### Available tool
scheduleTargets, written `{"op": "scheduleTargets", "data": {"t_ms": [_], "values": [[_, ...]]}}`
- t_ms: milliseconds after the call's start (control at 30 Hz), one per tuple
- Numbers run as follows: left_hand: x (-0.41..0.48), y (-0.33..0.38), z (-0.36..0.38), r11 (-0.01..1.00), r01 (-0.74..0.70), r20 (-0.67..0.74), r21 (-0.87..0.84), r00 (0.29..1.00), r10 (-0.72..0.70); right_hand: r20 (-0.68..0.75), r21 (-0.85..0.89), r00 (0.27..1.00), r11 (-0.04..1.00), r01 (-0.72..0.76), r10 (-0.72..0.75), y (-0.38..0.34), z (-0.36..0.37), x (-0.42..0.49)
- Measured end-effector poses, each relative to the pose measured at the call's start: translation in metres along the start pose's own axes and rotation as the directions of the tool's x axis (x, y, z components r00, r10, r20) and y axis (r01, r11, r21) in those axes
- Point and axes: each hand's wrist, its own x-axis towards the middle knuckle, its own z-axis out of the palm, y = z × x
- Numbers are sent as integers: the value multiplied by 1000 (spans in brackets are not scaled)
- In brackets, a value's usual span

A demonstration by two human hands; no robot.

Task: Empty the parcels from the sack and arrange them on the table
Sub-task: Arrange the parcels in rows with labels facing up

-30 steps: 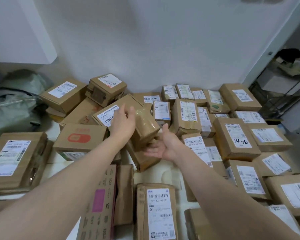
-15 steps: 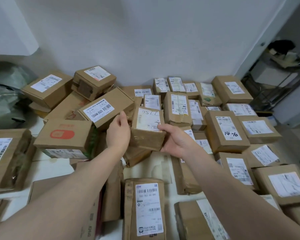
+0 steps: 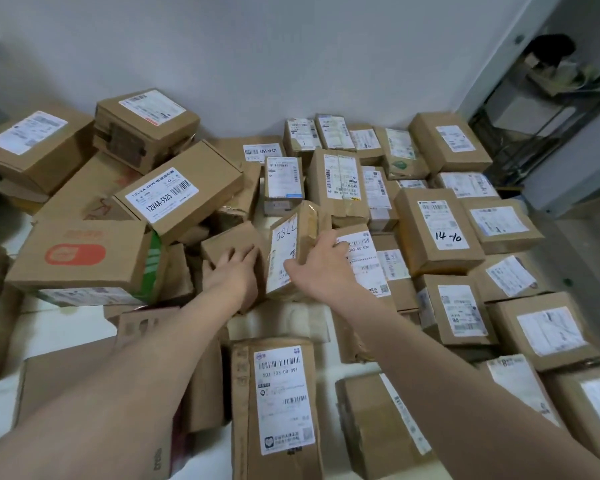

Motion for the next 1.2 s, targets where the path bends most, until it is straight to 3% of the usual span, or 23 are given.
{"op": "scheduleTargets", "data": {"t_ms": [167,367,433,567,667,733,867,967,1067,1133,1200], "values": [[-6,-22,-4,996,56,-52,63,997,-53,19,-54,998,997,-59,60,-10,-8,-1],[-12,-27,-13,998,69,-83,-3,994,-69,228,-87,946,972,-217,231,-16,-11,-2],[-12,-28,-14,997,66,-90,-40,994,-69,272,-213,931,959,-190,244,-17,-11,-3],[-11,-32,-13,988,70,-127,-138,988,-87,240,-522,970,849,88,47,-13,-8,-4],[-7,-32,-15,981,74,-140,-182,985,-100,99,-527,987,835,157,-123,-6,4,6],[-4,-31,-15,981,78,-158,-176,982,-107,154,-546,964,795,264,-215,0,14,15],[3,-30,-13,985,89,-202,-146,972,-118,322,-580,940,763,287,-109,14,31,27],[9,-31,-15,985,117,-208,-128,968,-142,238,-539,964,810,232,-118,6,31,39],[17,-34,-16,975,144,-184,-169,967,-175,146,-367,961,889,273,-235,-10,32,53],[22,-38,-17,972,163,-178,-167,965,-193,178,-258,951,921,292,-252,-20,38,60],[24,-40,-19,972,175,-185,-158,961,-203,294,-294,924,897,330,-243,-28,48,64]]}}
